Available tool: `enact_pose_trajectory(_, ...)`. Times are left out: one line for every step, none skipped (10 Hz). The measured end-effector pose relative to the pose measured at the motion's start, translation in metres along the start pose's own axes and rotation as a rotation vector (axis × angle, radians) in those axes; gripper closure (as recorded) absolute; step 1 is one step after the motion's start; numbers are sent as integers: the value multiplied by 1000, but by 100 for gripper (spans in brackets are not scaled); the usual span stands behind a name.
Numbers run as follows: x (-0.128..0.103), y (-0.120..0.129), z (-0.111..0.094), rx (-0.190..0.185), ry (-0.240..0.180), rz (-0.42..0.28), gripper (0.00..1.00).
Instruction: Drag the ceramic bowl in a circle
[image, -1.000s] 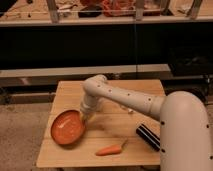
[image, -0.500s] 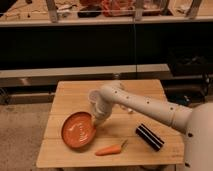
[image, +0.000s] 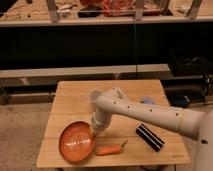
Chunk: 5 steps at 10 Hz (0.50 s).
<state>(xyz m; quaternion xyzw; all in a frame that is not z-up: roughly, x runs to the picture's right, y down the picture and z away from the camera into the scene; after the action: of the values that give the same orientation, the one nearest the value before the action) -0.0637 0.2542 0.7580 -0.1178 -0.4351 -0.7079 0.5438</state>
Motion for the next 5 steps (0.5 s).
enact_pose_trajectory(-4,-7,2,-7,-1,-27,100)
enact_pose_trajectory(-5,-21,7,-22,-8,-66,100)
enact_pose_trajectory(-3,-31,10,-37,-14,-90,100)
enact_pose_trajectory(1,-42,14,-52,-21,-113,100)
enact_pose_trajectory(11,-61,22,-66,-35,-153,100)
